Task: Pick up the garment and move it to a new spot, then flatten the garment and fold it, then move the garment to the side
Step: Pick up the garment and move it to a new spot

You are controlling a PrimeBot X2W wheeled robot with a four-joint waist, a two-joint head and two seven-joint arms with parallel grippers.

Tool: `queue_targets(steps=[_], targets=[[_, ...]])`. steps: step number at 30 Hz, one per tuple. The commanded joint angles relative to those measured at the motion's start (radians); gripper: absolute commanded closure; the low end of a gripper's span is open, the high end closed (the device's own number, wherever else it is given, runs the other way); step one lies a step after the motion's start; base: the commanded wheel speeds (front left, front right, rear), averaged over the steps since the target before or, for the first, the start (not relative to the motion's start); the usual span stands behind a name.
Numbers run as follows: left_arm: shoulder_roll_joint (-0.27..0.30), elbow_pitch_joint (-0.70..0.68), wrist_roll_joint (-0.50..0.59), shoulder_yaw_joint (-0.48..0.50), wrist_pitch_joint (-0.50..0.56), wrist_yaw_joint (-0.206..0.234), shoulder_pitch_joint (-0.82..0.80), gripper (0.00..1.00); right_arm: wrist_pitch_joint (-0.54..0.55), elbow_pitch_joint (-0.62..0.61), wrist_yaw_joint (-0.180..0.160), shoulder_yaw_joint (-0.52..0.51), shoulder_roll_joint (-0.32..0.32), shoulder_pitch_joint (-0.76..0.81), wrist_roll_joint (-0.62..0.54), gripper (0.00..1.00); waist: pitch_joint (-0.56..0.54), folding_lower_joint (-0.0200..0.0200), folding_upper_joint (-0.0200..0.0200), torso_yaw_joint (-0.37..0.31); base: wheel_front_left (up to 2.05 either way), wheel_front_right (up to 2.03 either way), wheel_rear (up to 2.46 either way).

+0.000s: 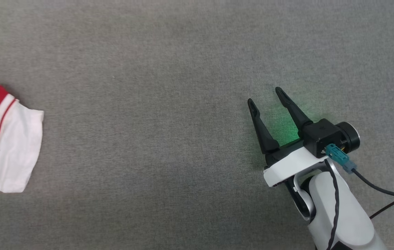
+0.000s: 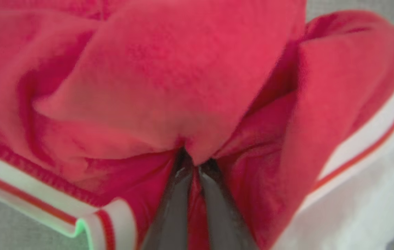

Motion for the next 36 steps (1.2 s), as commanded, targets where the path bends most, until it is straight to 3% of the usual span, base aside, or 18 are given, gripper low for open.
queue_targets(steps=[1,8,19,22,28,32,36], targets=[[-0.038,-0.01,0.009,-0.04,-0.017,0.0,-0.005,1.0,-0.002,0.003,-0.001,0.0,0.001,0.009,0.008,0.0,-0.025,0.0,0.0,0.012,0.0,0.0,0.0],[0.01,-0.107,-0.031,-0.077,-0.08,0.001,-0.09,1.0,-0.002,0.008,-0.001,0.022,0.0,0.026,0.075,0.0,-0.1,0.0,0.0,0.016,0.0,0.0,0.0],[0.036,-0.507,-0.154,-0.093,-0.023,0.001,-0.182,1.0,-0.002,-0.019,-0.001,0.02,0.0,0.078,0.175,0.0,-0.127,0.0,0.0,-0.04,0.0,0.0,0.0],[0.015,-0.613,-0.168,-0.104,0.006,0.001,-0.211,1.0,-0.002,-0.037,-0.001,0.021,0.0,0.08,0.203,0.0,-0.118,0.0,0.0,-0.075,0.0,0.0,0.0],[-0.106,-0.745,-0.208,-0.085,0.031,0.001,-0.332,1.0,-0.002,-0.079,-0.001,0.038,0.0,0.095,0.264,0.0,-0.08,0.0,0.0,-0.173,0.0,0.0,0.0],[-0.194,-0.735,-0.231,-0.065,0.014,0.001,-0.389,1.0,-0.002,-0.106,-0.001,0.035,0.0,0.103,0.292,0.0,-0.058,0.0,0.0,-0.232,0.0,0.0,0.0],[-0.228,-0.661,-0.192,-0.116,0.047,0.001,-0.382,1.0,-0.002,-0.129,-0.001,0.029,0.001,0.119,0.314,0.0,-0.04,0.0,0.0,-0.293,0.0,0.0,0.0]])
